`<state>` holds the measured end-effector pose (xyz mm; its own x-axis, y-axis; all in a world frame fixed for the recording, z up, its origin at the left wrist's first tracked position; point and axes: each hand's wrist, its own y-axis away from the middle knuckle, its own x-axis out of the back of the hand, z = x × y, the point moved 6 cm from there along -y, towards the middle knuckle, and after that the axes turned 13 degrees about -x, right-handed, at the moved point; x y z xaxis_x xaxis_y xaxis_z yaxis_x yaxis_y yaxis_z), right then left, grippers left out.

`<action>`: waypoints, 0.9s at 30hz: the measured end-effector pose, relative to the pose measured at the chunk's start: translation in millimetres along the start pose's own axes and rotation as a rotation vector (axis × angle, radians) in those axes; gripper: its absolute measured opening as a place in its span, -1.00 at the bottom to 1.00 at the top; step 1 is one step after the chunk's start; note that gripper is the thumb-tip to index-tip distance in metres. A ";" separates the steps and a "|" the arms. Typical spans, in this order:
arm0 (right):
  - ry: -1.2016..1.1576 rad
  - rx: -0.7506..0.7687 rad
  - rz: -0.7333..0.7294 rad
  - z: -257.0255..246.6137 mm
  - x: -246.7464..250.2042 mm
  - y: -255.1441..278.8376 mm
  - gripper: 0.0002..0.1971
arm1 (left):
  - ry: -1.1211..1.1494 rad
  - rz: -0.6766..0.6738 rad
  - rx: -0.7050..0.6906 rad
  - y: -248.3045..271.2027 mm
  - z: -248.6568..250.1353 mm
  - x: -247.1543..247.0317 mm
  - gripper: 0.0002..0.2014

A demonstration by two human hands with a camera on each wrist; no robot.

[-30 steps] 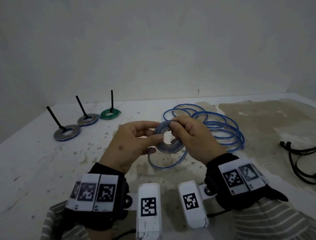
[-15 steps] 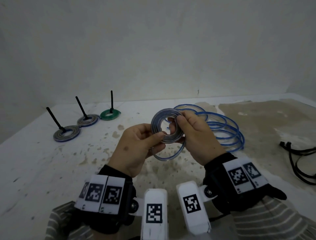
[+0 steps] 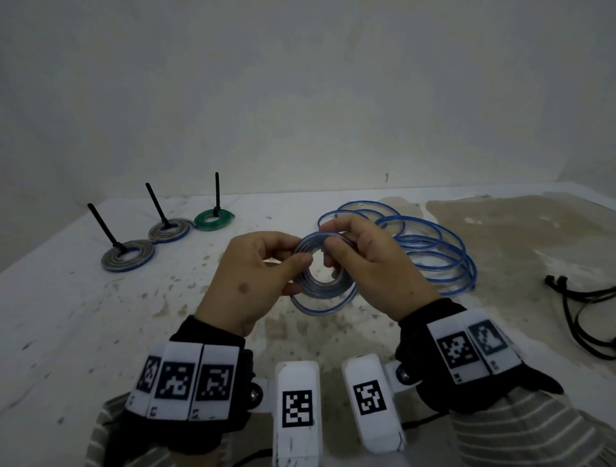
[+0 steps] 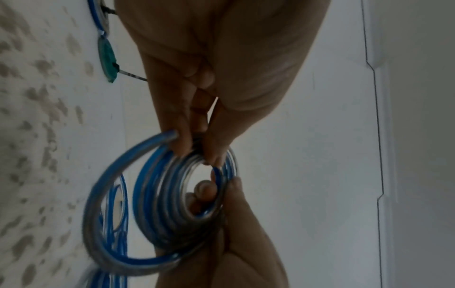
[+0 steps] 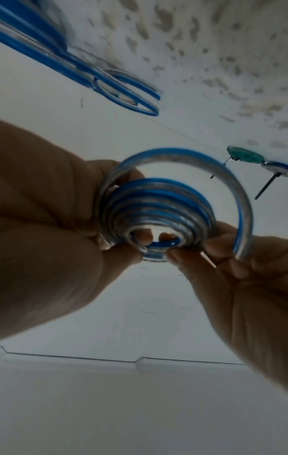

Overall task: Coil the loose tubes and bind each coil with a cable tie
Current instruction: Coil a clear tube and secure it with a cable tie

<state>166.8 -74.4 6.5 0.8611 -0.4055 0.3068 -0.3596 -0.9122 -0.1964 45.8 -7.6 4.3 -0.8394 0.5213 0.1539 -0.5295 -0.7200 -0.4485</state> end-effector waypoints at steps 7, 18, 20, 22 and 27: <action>-0.165 -0.051 0.008 2.5 -1.0 -1.0 -0.73 | 0.294 0.094 0.137 1.0 -9.8 -4.9 -0.91; -0.001 -0.119 -0.088 12.3 -3.2 -0.8 -0.70 | 0.060 -0.056 0.082 1.9 -5.4 -0.7 -0.66; 0.035 -0.119 -0.108 10.3 -4.2 0.3 -0.70 | 0.041 -0.110 0.097 3.3 -4.3 -2.0 -0.71; 0.073 -0.124 -0.122 10.2 -5.8 0.7 -0.70 | 0.004 -0.182 0.103 4.8 -3.2 -4.9 -0.81; 0.008 -0.071 -0.074 7.4 -5.8 -0.7 -0.68 | 0.065 -0.127 0.100 3.6 -4.5 -1.8 -0.90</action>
<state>164.7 -71.0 -2.0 0.8833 -0.3370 0.3259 -0.3198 -0.9415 -0.1066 46.0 -9.1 -1.7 -0.7571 0.6370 0.1450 -0.6429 -0.6870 -0.3387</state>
